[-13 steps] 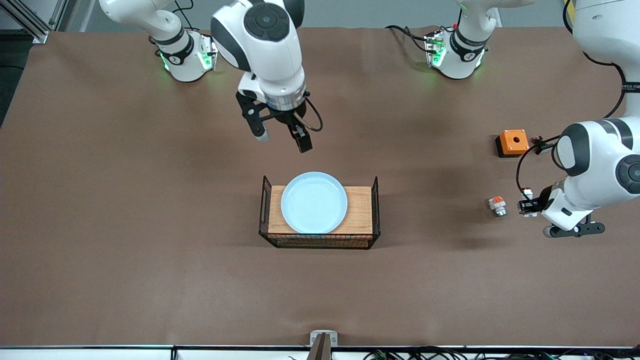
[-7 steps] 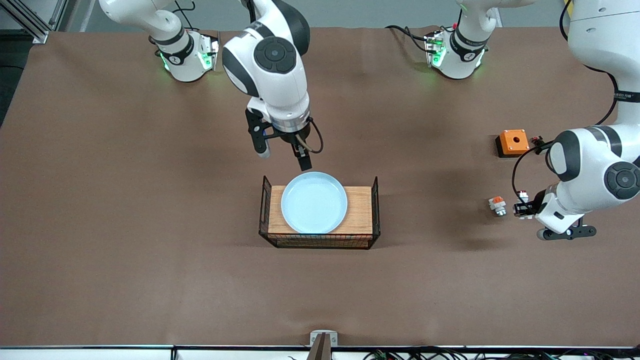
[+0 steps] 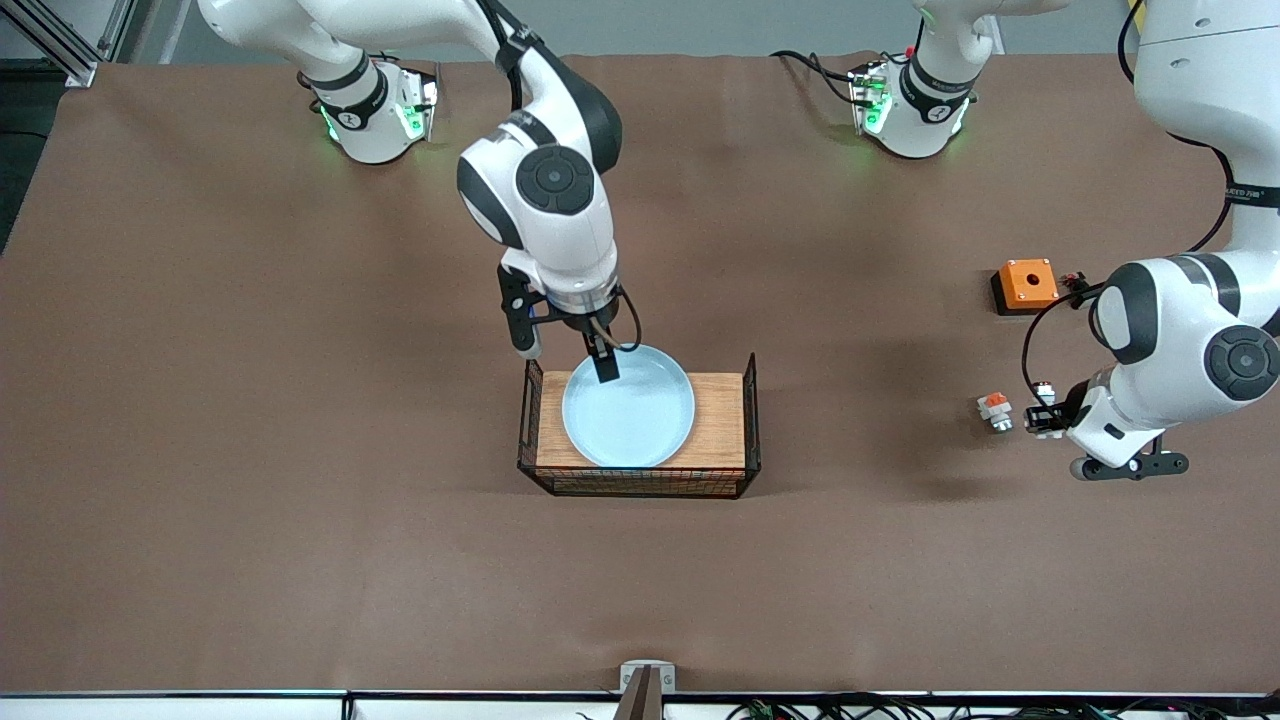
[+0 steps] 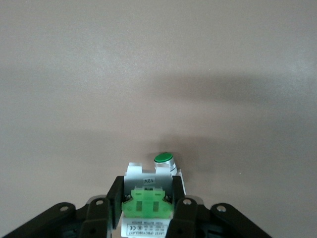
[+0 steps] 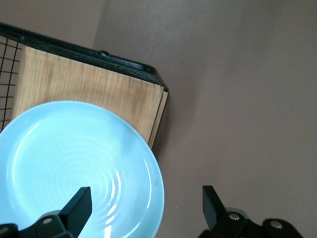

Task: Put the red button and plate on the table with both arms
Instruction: 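Grasp the plate rim with the right gripper while the left gripper holds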

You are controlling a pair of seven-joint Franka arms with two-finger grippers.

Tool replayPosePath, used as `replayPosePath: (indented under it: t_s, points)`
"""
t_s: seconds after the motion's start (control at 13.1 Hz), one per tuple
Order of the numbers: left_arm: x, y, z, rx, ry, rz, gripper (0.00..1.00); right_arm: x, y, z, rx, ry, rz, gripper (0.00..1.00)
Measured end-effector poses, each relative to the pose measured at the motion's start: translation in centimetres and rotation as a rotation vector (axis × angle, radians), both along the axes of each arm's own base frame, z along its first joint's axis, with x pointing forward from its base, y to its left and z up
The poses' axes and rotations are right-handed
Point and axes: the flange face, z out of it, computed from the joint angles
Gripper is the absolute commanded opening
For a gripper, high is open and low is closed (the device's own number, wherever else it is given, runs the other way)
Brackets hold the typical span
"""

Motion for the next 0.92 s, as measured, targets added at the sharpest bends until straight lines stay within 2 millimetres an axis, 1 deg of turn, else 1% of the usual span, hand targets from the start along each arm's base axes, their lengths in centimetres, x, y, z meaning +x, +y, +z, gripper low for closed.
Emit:
replayPosePath:
  t_s: [0.23,0.31,0.53,0.61,0.76,0.92]
  points:
    - [0.0,1.1,-0.1,0.0,-0.006,-0.004,0.01,0.3,0.0,-1.5,-0.006,0.008,-0.002,0.77]
    - [0.0,1.4,-0.1,-0.001,-0.006,-0.009,0.01,0.4,0.0,-1.7,-0.003,0.005,-0.002,0.76]
    - [-0.1,2.4,-0.1,-0.002,-0.008,-0.013,0.01,0.2,0.6,-2.1,-0.003,-0.01,0.024,0.69]
    - [-0.1,2.6,-0.2,-0.002,-0.008,-0.013,0.01,0.0,0.9,-2.4,-0.008,-0.011,0.032,0.65]
    - [-0.1,3.1,-0.9,-0.001,-0.011,-0.008,0.01,-0.2,1.1,-2.7,-0.01,-0.01,0.04,0.53]
    - [-0.1,4.0,-2.3,0.002,-0.021,-0.001,0.01,-0.2,1.1,-2.7,-0.011,-0.01,0.046,0.43]
